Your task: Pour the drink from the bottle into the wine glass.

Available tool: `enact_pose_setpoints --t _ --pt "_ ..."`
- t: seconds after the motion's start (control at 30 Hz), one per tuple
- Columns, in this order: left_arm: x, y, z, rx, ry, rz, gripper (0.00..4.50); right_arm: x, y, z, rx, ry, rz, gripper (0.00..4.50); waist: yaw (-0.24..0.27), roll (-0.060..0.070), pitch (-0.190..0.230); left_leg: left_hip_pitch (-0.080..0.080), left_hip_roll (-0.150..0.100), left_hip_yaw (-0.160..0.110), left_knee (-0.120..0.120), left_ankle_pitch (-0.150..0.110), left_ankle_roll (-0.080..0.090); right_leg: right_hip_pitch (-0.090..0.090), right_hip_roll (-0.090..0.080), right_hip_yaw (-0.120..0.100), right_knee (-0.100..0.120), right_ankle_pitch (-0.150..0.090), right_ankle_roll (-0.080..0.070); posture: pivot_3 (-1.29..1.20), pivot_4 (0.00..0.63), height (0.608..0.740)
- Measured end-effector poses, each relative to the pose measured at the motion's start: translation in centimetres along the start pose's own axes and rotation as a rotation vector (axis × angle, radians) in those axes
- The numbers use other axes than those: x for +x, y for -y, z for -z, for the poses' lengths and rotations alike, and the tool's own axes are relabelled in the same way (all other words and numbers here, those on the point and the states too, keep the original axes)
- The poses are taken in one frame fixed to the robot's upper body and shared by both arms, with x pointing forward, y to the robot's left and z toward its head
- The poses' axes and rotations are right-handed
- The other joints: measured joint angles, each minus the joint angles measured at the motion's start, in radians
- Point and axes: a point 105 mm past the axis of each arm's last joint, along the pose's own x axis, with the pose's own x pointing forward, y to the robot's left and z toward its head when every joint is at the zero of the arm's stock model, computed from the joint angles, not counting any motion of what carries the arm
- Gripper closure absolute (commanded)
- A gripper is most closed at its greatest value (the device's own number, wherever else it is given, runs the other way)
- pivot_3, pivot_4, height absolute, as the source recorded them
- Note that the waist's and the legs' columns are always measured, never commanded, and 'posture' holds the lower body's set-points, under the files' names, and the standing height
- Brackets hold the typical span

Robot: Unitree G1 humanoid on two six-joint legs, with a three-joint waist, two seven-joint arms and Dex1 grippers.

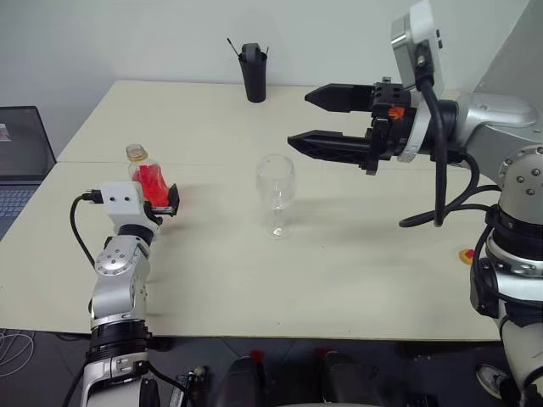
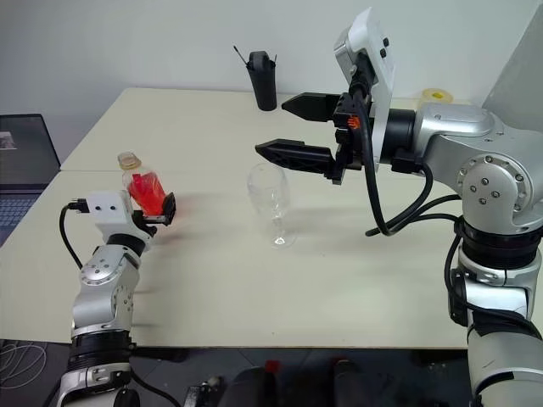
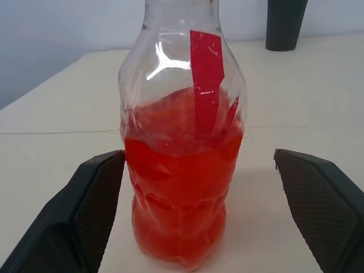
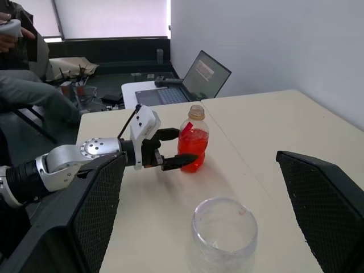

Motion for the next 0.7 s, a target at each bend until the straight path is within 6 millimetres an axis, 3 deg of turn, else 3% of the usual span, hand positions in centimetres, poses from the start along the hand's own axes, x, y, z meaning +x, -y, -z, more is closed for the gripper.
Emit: enact_pose_setpoints --t 0.7 --pt "1.9 -0.3 0.7 0.013 -0.006 -0.044 0.0 0.0 -0.7 0.3 -0.012 -0.016 0.028 0.01 0.0 0.0 0.0 -0.001 0.0 0.0 0.0 0.0 0.0 0.0 0.0 0.0 0.0 0.0 0.0 0.0 0.15 0.74"
